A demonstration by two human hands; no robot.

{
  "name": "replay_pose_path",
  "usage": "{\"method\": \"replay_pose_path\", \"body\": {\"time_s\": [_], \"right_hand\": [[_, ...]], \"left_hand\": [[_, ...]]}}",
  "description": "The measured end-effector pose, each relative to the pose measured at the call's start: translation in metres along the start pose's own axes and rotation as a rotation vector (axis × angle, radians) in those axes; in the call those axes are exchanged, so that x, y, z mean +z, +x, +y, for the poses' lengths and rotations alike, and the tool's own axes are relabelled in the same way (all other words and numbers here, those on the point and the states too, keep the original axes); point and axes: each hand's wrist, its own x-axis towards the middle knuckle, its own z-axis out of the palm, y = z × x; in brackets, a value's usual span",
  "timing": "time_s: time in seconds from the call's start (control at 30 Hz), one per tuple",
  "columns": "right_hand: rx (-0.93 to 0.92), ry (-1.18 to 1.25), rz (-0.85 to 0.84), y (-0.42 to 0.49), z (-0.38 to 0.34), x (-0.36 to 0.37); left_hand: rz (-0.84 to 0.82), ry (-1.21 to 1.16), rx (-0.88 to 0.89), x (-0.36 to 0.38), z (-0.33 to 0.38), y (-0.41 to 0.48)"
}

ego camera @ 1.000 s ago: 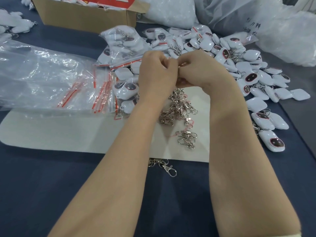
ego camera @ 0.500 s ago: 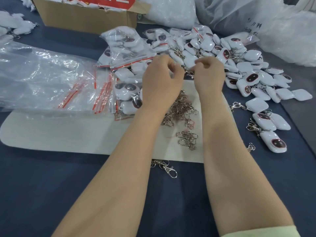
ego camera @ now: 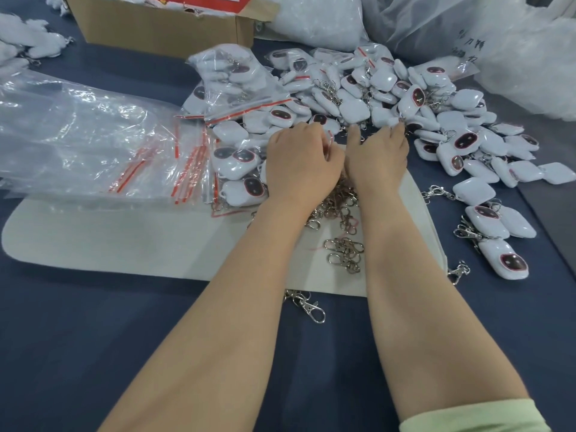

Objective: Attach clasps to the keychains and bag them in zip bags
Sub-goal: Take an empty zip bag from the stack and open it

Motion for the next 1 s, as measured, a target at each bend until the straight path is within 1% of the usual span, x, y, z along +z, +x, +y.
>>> {"method": "replay_pose_path", "body": {"time_s": [0.1,0.17,0.23,0.27,0.37,0.47,0.5,0.6,0.67,0.73,0.8,0.87,0.93,1.0], "right_hand": [[-0.02,0.253,0.176,0.002,-0.003,-0.004],[-0.024,0.443,0.245,0.0,-0.007,-0.006],[-0.047,0.546,0.238,-0.003,-0.01,-0.007],[-0.07,0.551,0.202,-0.004,-0.011,-0.006],[-0.117,0.454,0.004,-0.006,-0.013,-0.002],[-0.126,0.369,-0.121,-0.004,-0.013,-0.002],[-0.127,0.302,-0.134,-0.004,-0.013,-0.003],[-0.11,0.015,-0.1,0.001,-0.012,-0.007],[-0.1,-0.053,-0.156,0.002,-0.012,-0.009],[-0.117,-0.083,-0.236,0.002,-0.014,-0.013],[-0.147,-0.064,-0.281,0.001,-0.017,-0.017],[-0.157,0.043,-0.305,0.001,-0.019,-0.019],[-0.122,0.153,-0.31,-0.001,-0.021,-0.021],[-0.1,0.157,-0.298,-0.002,-0.022,-0.022]], "left_hand": [[0.008,0.001,-0.006,0.002,-0.001,0.0],[0.006,0.002,-0.004,0.002,-0.001,0.001],[0.003,0.009,-0.002,0.001,-0.001,0.001],[0.001,0.013,-0.002,0.001,-0.001,0.001],[0.003,0.013,-0.007,0.001,-0.001,0.002],[0.0,0.019,-0.012,0.002,-0.002,0.002],[0.0,0.017,-0.012,0.003,-0.002,0.002],[0.008,0.004,-0.015,0.003,-0.002,0.002],[0.012,0.001,-0.018,0.004,-0.002,0.002],[0.011,0.0,-0.021,0.003,-0.001,0.002],[0.01,-0.007,-0.026,0.002,0.0,0.002],[0.01,-0.023,-0.037,0.001,0.0,0.002],[0.017,-0.039,-0.044,0.0,0.001,0.002],[0.017,-0.047,-0.048,0.0,0.001,0.002]]}}
